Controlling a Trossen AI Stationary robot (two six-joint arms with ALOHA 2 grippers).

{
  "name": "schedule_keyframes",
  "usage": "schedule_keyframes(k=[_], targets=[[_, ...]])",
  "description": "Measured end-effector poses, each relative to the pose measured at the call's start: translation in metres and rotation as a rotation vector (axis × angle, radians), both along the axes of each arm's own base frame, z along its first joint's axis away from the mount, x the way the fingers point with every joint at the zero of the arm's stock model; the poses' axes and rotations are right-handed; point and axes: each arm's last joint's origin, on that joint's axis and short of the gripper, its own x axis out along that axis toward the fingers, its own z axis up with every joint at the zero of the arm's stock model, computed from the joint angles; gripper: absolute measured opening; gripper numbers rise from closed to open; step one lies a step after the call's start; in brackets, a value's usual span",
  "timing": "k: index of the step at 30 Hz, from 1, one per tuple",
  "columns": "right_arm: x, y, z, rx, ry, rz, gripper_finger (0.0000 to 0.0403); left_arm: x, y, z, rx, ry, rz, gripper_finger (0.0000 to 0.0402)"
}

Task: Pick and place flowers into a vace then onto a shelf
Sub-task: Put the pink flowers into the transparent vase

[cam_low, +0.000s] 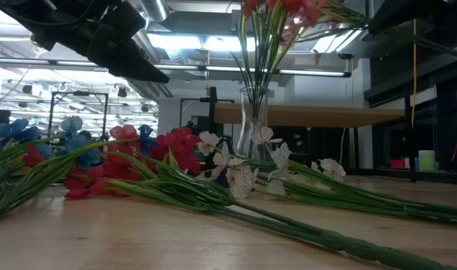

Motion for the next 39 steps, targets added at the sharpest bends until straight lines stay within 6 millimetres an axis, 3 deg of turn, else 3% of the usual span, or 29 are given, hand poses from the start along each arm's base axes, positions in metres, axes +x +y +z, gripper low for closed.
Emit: schedule_keyframes(k=[9, 16, 22, 32, 39], targets=[[0.009, -0.017, 0.009, -0.005, 0.04, 0.128, 0.0002, 0.0, 0.0, 0.0, -0.025, -0.005, 0.01, 0.0005], [0.006, -0.026, -0.016, -0.046, -0.028, 0.216, 0.0002, 0.0, 0.0, 0.0, -0.046, -0.009, 0.018, 0.0006], [0.011, -0.033, -0.02, -0.21, -0.168, 0.338, 0.0001, 0.0, 0.0, 0.0, -0.046, -0.009, 0.018, 0.0003], [0.016, -0.06, -0.046, -0.309, -0.265, 0.362, 0.0001, 0.0, 0.0, 0.0, -0.046, -0.009, 0.018, 0.0008], [0.019, -0.075, -0.041, -0.464, -0.435, 0.459, 0.0, 0.0, 0.0, 0.0, -0.047, -0.008, 0.018, 0.0006]])
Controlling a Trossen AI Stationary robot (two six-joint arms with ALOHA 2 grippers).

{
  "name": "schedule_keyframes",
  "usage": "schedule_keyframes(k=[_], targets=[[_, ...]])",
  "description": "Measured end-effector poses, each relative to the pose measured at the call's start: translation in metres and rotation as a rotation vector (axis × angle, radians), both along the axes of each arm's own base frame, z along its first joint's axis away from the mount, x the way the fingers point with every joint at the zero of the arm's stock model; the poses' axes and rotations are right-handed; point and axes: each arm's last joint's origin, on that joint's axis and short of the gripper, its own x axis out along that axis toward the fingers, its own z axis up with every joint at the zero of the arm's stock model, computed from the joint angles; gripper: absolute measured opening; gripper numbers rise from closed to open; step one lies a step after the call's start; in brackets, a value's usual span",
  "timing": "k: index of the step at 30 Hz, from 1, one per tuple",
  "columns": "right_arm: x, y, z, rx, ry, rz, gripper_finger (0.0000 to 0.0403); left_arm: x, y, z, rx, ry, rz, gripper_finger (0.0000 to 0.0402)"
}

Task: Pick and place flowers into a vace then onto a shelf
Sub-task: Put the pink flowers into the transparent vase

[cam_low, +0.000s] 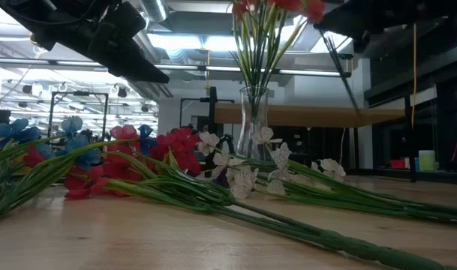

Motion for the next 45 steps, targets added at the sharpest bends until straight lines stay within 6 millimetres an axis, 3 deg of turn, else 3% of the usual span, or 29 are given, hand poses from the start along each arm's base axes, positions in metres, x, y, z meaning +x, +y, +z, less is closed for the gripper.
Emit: schedule_keyframes(k=[11, 23, 28, 45], targets=[[0.01, -0.023, 0.009, -0.074, -0.129, 0.151, 0.0001, 0.0, 0.0, 0.0, -0.002, -0.002, 0.001, 0.0004], [0.043, -0.047, 0.0, -0.104, -0.294, 0.227, 0.0003, 0.0, 0.0, 0.001, 0.002, -0.012, 0.001, 0.0006], [0.045, -0.047, 0.005, -0.145, -0.404, 0.385, 0.0004, 0.002, 0.0, 0.006, 0.014, -0.069, 0.0, 0.0008], [0.064, -0.05, -0.008, -0.078, -0.477, 0.432, 0.0004, 0.004, 0.001, 0.011, 0.021, -0.12, 0.001, 0.0004]])
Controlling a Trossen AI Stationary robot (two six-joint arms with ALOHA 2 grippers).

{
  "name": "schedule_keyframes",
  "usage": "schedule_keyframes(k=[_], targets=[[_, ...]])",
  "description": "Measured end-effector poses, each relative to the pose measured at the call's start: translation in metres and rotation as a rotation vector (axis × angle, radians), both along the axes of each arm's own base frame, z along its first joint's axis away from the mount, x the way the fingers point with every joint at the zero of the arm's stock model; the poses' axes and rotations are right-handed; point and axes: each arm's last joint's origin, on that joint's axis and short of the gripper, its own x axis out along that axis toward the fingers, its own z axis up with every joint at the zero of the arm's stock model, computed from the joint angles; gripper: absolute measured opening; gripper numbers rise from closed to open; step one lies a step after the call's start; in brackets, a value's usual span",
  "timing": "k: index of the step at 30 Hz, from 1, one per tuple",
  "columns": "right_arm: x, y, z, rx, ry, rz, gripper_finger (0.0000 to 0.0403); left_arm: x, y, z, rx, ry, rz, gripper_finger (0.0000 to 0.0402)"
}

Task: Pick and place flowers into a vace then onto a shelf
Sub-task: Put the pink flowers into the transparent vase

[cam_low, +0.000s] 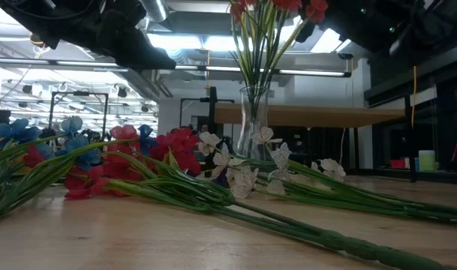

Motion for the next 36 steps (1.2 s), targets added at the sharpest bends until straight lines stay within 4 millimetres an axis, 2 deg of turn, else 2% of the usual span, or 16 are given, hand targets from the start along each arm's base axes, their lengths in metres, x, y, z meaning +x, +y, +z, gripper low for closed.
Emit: schedule_keyframes(k=[7, 13, 26, 36], targets=[[0.016, 0.0, 0.008, -0.027, -0.005, 0.109, 0.0004, 0.0, 0.0, 0.0, -0.001, 0.0, 0.0, 0.0003], [0.022, -0.002, -0.001, 0.004, 0.035, 0.119, 0.0004, 0.0, 0.0, 0.0, -0.013, -0.002, 0.003, 0.0004], [0.025, -0.002, -0.005, -0.016, 0.064, 0.106, 0.0004, 0.0, 0.0, 0.0, -0.016, -0.003, 0.004, 0.0008], [0.033, -0.005, -0.021, -0.012, 0.118, 0.077, 0.0004, 0.0, 0.0, 0.0, -0.027, -0.004, 0.006, 0.0008]])
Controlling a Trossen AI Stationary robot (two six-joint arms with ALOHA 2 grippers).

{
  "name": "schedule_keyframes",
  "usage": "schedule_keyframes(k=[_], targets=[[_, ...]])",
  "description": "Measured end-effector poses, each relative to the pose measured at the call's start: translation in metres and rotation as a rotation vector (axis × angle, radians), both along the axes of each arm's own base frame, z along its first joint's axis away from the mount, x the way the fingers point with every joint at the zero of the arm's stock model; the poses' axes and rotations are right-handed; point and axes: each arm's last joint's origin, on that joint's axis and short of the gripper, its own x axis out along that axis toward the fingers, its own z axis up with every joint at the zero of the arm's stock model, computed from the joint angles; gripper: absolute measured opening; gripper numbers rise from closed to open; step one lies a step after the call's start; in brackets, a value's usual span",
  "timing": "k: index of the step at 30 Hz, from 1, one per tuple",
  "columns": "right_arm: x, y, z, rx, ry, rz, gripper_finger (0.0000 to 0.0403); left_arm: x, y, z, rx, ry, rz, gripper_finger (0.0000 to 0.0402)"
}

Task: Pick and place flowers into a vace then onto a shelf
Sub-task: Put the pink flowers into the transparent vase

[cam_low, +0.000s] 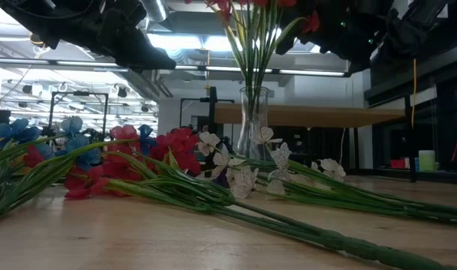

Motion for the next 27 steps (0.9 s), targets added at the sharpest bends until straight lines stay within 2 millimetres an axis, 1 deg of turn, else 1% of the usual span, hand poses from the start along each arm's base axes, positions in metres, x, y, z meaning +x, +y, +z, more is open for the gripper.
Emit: schedule_keyframes(k=[12, 27], targets=[[0.002, 0.0, -0.007, 0.0, 0.058, -0.003, 0.0004, 0.0, 0.0, 0.0, 0.0, 0.0, 0.0, 0.0006], [0.003, -0.001, -0.011, -0.035, 0.088, -0.012, 0.0004, 0.0, 0.0, 0.0, 0.0, 0.0, 0.0, 0.0006]])
